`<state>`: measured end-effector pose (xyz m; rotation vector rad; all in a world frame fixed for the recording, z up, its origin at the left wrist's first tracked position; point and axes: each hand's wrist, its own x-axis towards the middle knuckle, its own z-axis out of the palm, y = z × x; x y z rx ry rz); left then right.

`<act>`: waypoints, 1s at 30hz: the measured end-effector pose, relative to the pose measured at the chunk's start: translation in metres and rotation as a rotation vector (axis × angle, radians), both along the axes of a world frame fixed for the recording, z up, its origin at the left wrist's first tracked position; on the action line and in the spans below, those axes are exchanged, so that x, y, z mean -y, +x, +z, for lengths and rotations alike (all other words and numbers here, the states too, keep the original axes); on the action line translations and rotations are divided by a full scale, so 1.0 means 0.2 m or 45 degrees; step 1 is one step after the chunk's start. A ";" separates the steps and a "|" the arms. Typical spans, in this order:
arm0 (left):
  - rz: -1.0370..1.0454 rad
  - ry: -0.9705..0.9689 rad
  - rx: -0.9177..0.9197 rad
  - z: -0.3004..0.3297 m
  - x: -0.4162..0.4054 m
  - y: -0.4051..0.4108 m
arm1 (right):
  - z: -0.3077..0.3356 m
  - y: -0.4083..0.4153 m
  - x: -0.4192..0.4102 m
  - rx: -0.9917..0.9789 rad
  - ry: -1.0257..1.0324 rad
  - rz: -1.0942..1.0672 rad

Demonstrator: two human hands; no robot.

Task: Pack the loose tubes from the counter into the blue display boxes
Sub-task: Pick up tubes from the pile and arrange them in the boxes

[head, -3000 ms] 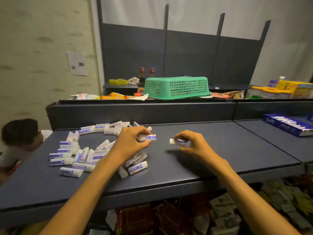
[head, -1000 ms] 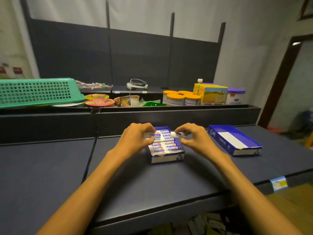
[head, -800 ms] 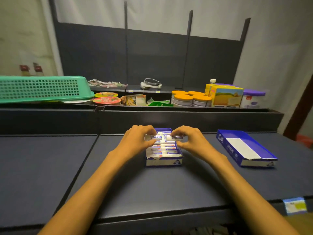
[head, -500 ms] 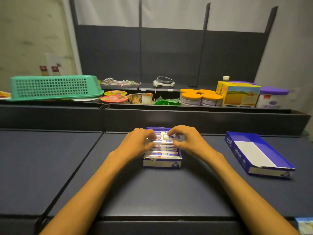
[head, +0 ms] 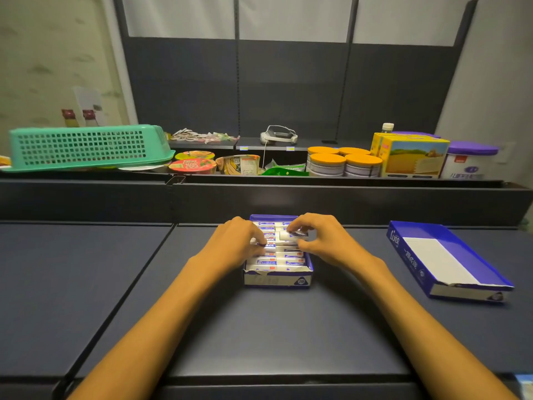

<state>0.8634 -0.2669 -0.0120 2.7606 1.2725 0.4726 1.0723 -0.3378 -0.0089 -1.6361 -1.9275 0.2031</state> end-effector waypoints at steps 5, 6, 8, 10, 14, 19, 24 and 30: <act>-0.033 -0.003 -0.014 -0.01 -0.01 -0.01 | 0.01 -0.02 0.00 0.034 -0.057 -0.034; -0.037 0.000 -0.016 -0.01 -0.01 -0.01 | 0.01 -0.03 0.00 0.055 -0.067 -0.043; -0.046 0.007 -0.014 0.00 -0.01 -0.01 | 0.01 -0.04 -0.01 0.101 -0.087 -0.050; -0.061 -0.006 -0.012 0.00 -0.01 -0.02 | 0.01 -0.06 -0.01 0.150 -0.117 -0.040; -0.088 -0.022 -0.018 0.01 0.00 -0.03 | 0.01 -0.07 -0.03 0.159 -0.181 -0.028; -0.083 -0.036 0.015 0.02 -0.01 -0.02 | 0.02 -0.05 -0.03 0.243 -0.227 -0.018; -0.099 -0.066 0.037 0.02 -0.02 -0.03 | 0.03 -0.04 -0.04 0.253 -0.246 -0.001; -0.101 -0.111 0.052 0.02 -0.03 -0.02 | 0.02 -0.04 -0.04 0.206 -0.246 -0.002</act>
